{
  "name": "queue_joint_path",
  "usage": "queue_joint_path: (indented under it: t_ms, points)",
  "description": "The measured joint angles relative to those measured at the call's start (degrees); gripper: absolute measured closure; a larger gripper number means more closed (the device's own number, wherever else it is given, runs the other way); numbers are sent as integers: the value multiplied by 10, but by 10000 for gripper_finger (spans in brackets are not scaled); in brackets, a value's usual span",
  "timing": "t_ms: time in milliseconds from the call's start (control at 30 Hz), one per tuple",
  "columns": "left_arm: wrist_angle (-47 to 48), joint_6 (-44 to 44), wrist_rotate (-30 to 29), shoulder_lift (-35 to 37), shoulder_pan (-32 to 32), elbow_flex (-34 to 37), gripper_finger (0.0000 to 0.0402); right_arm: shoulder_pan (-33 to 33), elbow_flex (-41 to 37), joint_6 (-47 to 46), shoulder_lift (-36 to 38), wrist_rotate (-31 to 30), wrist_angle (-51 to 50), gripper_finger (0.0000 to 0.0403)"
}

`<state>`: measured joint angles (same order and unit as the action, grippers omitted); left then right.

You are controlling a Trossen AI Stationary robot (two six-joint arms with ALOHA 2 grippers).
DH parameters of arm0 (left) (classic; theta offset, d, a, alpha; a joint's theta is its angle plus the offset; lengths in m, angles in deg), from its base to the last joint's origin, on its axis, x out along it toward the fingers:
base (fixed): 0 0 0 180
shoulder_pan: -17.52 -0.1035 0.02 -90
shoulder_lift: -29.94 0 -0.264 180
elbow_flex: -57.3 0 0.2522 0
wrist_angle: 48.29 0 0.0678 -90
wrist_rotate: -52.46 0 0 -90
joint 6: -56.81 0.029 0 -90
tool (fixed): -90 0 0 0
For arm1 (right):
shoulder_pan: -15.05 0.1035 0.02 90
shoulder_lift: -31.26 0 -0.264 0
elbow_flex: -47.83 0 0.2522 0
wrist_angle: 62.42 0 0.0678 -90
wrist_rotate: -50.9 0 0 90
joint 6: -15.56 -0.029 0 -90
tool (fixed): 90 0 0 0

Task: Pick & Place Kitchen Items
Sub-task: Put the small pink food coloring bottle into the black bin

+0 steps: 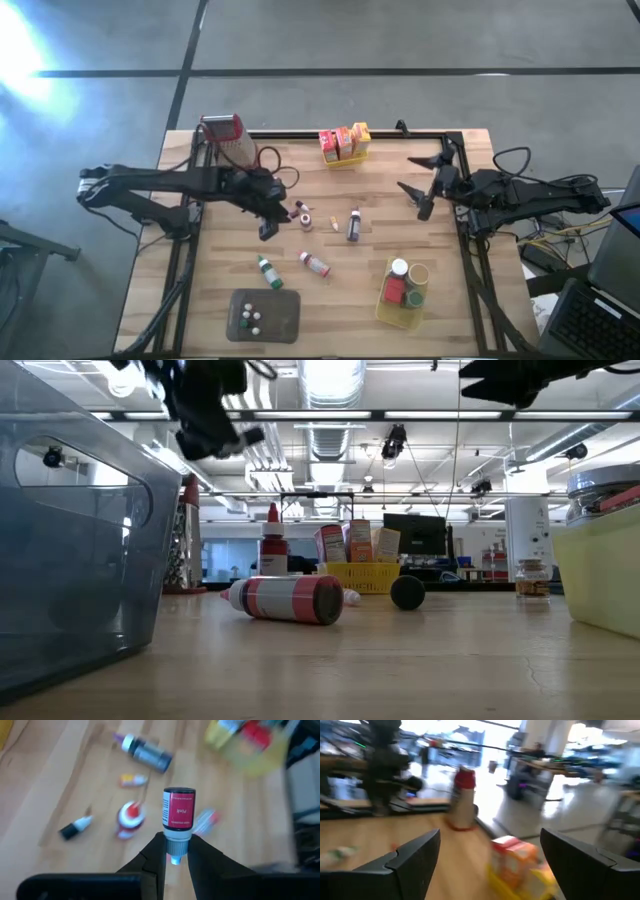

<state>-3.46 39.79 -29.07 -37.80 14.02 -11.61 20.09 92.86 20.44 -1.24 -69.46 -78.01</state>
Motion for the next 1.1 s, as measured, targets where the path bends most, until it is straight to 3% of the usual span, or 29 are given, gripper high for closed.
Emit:
queue_joint_path:
  t_ms: [233, 467, 667, 933, 1100]
  points:
    - [-1, -89, 49, -18, 26, -71, 334, 1, 0, -77, -66, 214, 37, 97]
    - [38, -53, 82, -87, 27, -142, 334, 1, 40, -95, -189, 285, 56, 127]
    - [99, 41, 70, -170, 38, -240, 334, 1, 97, -102, -262, 304, 51, 143]
    - [225, 157, -62, -270, 49, -399, 334, 0, 129, -141, -310, 304, 46, 154]
    - [234, 185, -61, -314, 51, -466, 334, -1, 133, -142, -315, 303, 47, 161]
